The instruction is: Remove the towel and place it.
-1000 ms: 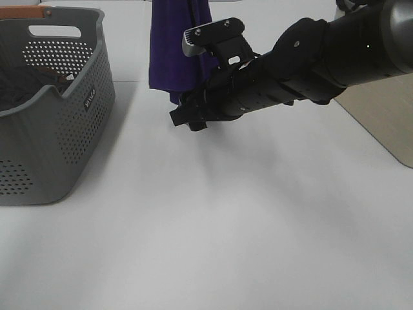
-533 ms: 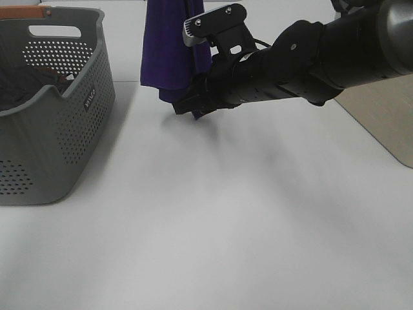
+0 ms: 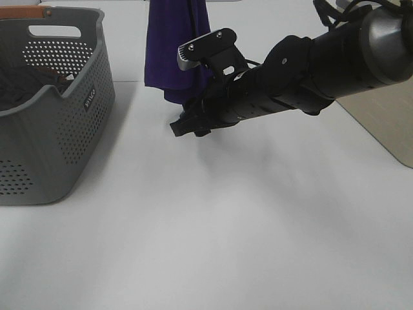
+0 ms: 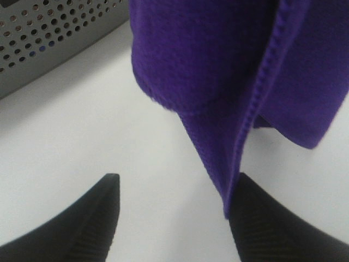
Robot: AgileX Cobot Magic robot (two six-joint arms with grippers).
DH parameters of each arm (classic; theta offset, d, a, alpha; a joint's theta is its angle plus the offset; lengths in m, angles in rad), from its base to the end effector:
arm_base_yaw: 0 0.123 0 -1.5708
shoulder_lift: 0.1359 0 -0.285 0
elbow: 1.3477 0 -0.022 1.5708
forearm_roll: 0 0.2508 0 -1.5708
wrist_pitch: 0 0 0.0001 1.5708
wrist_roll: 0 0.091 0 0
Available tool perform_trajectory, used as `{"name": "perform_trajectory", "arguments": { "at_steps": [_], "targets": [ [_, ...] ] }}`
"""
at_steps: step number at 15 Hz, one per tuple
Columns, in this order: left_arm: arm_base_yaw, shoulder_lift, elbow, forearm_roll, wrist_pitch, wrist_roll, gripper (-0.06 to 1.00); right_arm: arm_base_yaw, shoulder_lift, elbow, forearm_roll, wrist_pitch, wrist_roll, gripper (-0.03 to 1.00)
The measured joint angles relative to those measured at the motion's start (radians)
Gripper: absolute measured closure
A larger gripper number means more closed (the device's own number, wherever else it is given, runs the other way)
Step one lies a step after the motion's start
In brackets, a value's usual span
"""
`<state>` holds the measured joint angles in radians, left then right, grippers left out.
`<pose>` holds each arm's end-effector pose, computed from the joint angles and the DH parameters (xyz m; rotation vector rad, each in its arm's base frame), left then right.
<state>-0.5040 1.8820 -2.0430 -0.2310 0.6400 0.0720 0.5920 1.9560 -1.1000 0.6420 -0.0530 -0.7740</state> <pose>0.3833 -0.2256 0.4295 0.4744 1.9275 -0.5390 0.3380 0.2239 0.1511 -0.8016 2.1610 0.2001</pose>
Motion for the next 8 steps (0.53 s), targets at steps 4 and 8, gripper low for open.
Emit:
{"name": "perform_trajectory", "arguments": {
  "at_steps": [4, 8],
  "targets": [
    [-0.005, 0.000, 0.000, -0.001, 0.000, 0.000, 0.94, 0.005, 0.000, -0.014, -0.020, -0.049, 0.000, 0.49],
    [-0.024, 0.000, 0.000, -0.001, 0.000, 0.000, 0.94, 0.005, 0.009, -0.014, -0.023, -0.084, 0.001, 0.61]
  ]
}}
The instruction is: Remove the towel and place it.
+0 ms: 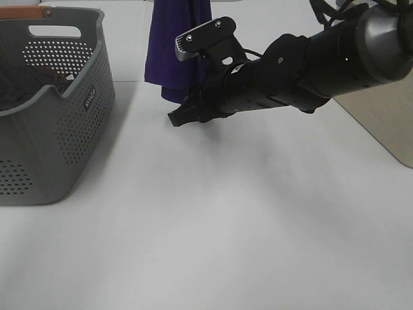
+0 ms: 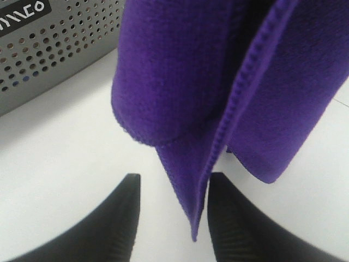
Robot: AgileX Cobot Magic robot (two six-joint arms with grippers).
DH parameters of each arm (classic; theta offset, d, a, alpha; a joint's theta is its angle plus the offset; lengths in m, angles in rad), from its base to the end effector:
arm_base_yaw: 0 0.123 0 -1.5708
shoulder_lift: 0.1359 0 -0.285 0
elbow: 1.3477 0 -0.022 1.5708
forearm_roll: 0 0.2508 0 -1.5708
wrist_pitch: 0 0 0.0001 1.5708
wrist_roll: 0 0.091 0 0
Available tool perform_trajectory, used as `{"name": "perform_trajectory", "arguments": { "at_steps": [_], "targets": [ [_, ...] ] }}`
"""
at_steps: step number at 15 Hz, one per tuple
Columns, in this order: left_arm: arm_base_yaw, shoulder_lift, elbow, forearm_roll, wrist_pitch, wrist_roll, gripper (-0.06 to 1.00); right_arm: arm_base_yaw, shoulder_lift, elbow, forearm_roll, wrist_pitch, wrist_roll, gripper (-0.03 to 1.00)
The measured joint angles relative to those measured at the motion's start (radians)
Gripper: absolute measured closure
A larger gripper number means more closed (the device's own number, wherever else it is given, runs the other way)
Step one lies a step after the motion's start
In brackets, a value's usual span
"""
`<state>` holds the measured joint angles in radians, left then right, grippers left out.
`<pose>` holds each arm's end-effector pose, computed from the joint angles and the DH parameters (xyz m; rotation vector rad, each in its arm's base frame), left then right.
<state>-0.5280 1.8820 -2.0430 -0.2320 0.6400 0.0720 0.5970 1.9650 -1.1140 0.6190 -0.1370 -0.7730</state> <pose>0.3778 -0.2348 0.4295 0.4977 1.9241 -0.5556 0.3452 0.2260 0.1562 -0.7797 2.0836 0.1532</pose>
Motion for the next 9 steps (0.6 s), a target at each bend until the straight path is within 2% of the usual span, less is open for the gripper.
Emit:
{"name": "perform_trajectory", "arguments": {
  "at_steps": [3, 4, 6, 7, 9],
  "targets": [
    [-0.004, 0.000, 0.000, 0.001, 0.000, 0.000, 0.94, 0.000, 0.019, -0.001, 0.000, -0.048, 0.000, 0.63],
    [-0.004, 0.000, 0.000, 0.001, -0.001, 0.000, 0.94, 0.000, 0.019, -0.001, 0.000, -0.071, 0.000, 0.69],
    [-0.004, 0.000, 0.000, 0.001, -0.001, 0.000, 0.94, 0.000, 0.019, -0.001, 0.003, -0.077, 0.000, 0.91],
    [-0.004, 0.000, 0.000, 0.002, -0.001, 0.000, 0.94, 0.000, 0.019, -0.001, 0.004, -0.067, 0.000, 0.97],
    [-0.004, 0.000, 0.000, 0.007, -0.001, 0.000, 0.94, 0.000, 0.014, -0.001, 0.004, 0.002, -0.001, 0.97]
  ]
}}
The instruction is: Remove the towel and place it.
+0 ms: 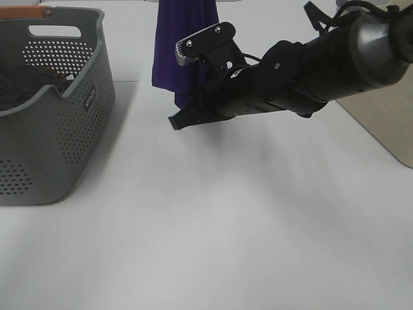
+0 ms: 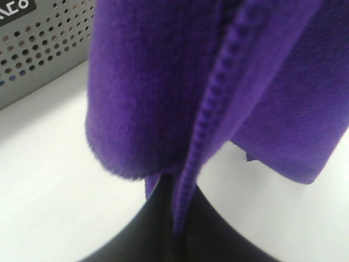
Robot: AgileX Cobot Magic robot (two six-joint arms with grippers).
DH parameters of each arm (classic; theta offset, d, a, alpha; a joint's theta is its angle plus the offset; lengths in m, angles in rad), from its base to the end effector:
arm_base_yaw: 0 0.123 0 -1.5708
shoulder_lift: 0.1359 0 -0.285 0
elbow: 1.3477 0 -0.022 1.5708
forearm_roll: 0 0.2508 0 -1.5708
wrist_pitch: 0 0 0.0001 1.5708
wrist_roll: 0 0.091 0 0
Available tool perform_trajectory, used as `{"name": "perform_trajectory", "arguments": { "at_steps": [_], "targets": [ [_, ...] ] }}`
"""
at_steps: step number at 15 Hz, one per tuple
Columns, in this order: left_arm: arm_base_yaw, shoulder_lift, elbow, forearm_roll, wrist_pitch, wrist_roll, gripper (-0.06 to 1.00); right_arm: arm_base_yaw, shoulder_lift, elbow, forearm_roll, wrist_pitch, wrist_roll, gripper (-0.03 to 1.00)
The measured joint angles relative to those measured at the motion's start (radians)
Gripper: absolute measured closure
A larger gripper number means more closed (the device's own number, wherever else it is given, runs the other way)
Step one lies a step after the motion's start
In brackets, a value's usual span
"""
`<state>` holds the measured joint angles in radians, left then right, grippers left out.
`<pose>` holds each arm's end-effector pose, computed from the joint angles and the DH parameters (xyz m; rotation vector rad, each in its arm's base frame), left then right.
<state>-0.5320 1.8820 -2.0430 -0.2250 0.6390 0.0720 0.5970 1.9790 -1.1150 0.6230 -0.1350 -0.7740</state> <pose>0.3771 -0.2360 0.4295 0.5039 1.9217 -0.5505 0.3456 0.2263 0.1505 -0.7828 2.0984 0.1522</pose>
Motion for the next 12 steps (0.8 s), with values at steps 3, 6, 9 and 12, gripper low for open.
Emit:
{"name": "perform_trajectory", "arguments": {
  "at_steps": [3, 6, 9, 12],
  "targets": [
    [0.010, 0.000, 0.000, 0.008, 0.000, 0.000, 0.94, -0.009, -0.053, 0.000, -0.005, 0.135, -0.051, 0.97],
    [0.078, -0.005, 0.000, 0.009, 0.000, 0.000, 0.94, -0.131, -0.151, 0.000, -0.016, 0.326, -0.103, 0.97],
    [0.133, -0.017, 0.000, 0.009, 0.035, 0.012, 0.94, -0.312, -0.303, -0.002, -0.145, 0.395, -0.114, 0.97],
    [0.138, -0.008, 0.000, 0.018, 0.133, 0.019, 0.94, -0.324, -0.370, -0.002, -0.231, 0.359, -0.120, 0.97]
  ]
}}
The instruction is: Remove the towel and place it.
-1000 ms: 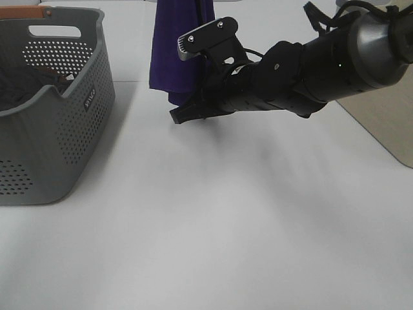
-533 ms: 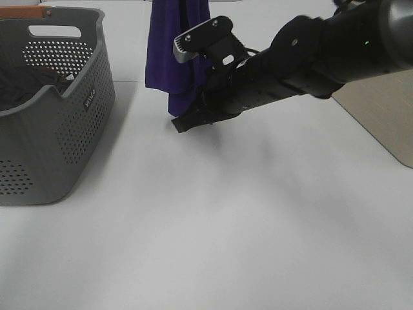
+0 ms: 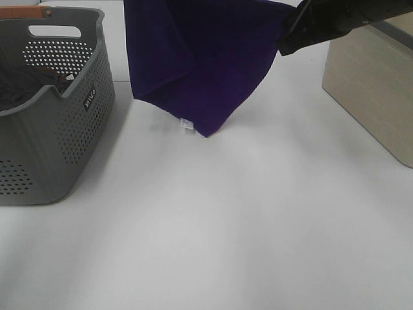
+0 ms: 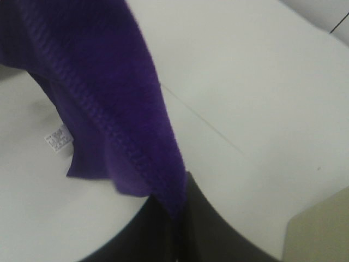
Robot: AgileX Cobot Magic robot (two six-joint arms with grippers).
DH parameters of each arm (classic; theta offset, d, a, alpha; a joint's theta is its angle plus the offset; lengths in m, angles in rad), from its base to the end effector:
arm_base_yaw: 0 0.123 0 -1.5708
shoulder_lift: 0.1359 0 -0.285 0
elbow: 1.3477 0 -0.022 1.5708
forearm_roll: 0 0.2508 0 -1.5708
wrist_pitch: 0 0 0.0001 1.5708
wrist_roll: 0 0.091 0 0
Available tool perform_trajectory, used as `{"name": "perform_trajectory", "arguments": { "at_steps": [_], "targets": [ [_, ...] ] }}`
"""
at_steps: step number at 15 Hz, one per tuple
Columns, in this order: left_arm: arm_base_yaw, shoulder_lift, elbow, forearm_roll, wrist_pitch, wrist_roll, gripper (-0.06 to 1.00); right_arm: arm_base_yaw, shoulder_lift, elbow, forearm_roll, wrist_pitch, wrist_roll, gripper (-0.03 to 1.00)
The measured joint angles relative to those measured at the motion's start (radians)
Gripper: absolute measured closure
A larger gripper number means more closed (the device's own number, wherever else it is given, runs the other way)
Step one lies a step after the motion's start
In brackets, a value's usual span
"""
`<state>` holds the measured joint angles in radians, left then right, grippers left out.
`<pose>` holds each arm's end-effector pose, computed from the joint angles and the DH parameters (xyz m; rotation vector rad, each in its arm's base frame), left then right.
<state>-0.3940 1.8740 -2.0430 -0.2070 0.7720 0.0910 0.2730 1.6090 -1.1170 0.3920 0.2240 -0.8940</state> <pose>0.3985 -0.1798 0.4221 0.4379 2.0517 -0.4244 0.3472 0.1053 0.2729 -0.8773 1.9966 -0.0424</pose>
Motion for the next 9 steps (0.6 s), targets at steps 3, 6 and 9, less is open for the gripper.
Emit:
{"name": "perform_trajectory", "arguments": {
  "at_steps": [3, 6, 9],
  "targets": [
    [0.000, 0.008, 0.027, 0.001, 0.047, 0.000, 0.94, -0.030, -0.016, -0.061, -0.067, 0.008, 0.000, 0.97],
    [0.000, 0.007, 0.087, -0.007, 0.060, 0.028, 0.94, -0.089, -0.017, -0.146, -0.071, 0.126, 0.021, 0.97],
    [0.000, -0.070, 0.200, -0.050, 0.052, 0.037, 0.94, -0.127, -0.028, -0.163, -0.091, 0.336, 0.033, 0.97]
  ]
}}
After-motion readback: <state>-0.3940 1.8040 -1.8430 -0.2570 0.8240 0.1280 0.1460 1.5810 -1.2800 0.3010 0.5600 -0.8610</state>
